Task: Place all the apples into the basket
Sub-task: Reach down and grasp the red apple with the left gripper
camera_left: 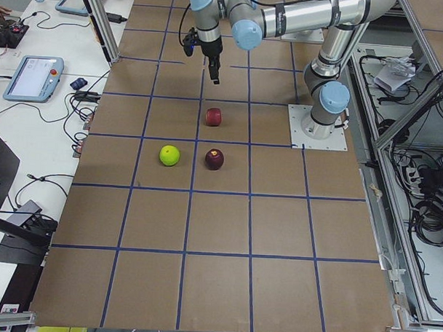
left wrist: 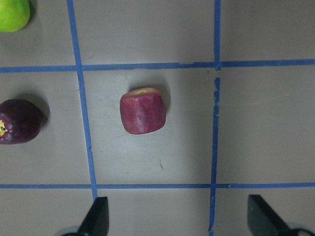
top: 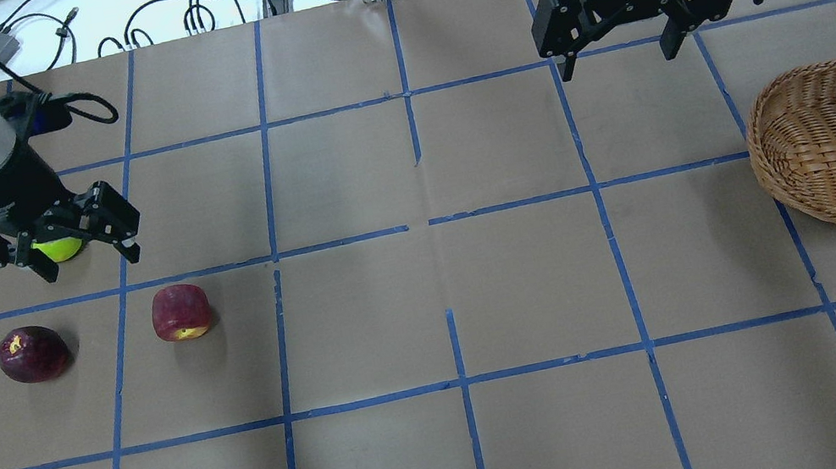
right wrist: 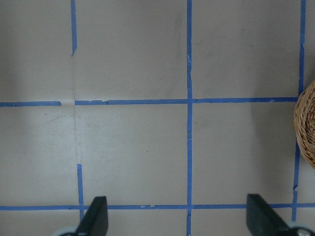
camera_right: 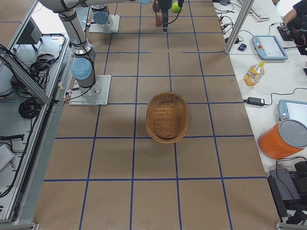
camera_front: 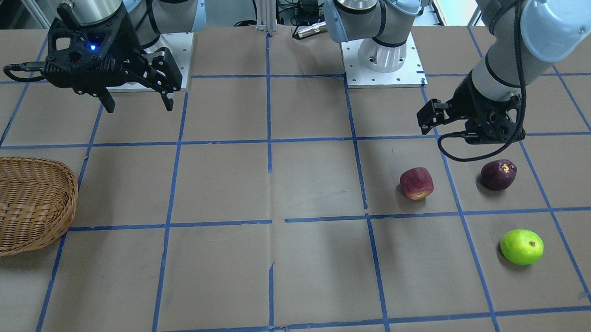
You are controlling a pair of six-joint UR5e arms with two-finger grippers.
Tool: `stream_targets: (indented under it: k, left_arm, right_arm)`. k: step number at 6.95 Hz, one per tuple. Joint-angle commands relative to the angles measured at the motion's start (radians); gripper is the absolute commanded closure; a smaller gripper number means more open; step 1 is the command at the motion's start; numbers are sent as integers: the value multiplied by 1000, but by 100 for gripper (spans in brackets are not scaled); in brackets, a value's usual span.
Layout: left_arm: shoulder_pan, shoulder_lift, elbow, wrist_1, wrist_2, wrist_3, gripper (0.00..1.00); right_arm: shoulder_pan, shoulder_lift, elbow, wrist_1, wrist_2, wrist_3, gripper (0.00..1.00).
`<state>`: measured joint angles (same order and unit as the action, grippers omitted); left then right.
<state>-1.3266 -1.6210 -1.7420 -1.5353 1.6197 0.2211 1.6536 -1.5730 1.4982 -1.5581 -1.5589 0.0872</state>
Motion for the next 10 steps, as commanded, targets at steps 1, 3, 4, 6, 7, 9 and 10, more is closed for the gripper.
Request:
stream_targets:
  k: [1, 3, 4, 6, 7, 9, 10]
  left_arm:
    - [41, -54, -138, 195, -7, 119, 0]
    - [41, -106, -264, 404, -72, 92, 0]
    - [40, -118, -278, 456, -67, 86, 0]
    - [40, -170, -284, 501, -67, 70, 0]
    - [40, -187, -287, 506, -72, 25, 0]
    - [37, -214, -324, 567, -66, -14, 0]
    - [37, -220, -350, 619, -66, 0, 15]
  right_arm:
    - [0, -1, 0, 0, 3, 2, 0]
    - [0, -1, 2, 0, 2, 3, 0]
    - [0, -1, 2, 0, 2, 3, 0]
    - [0, -1, 2, 0, 2, 2, 0]
    - [0, -1, 2, 0, 2, 2, 0]
    - [0, -1, 2, 1, 2, 2, 0]
    - [0, -1, 2, 0, 2, 2, 0]
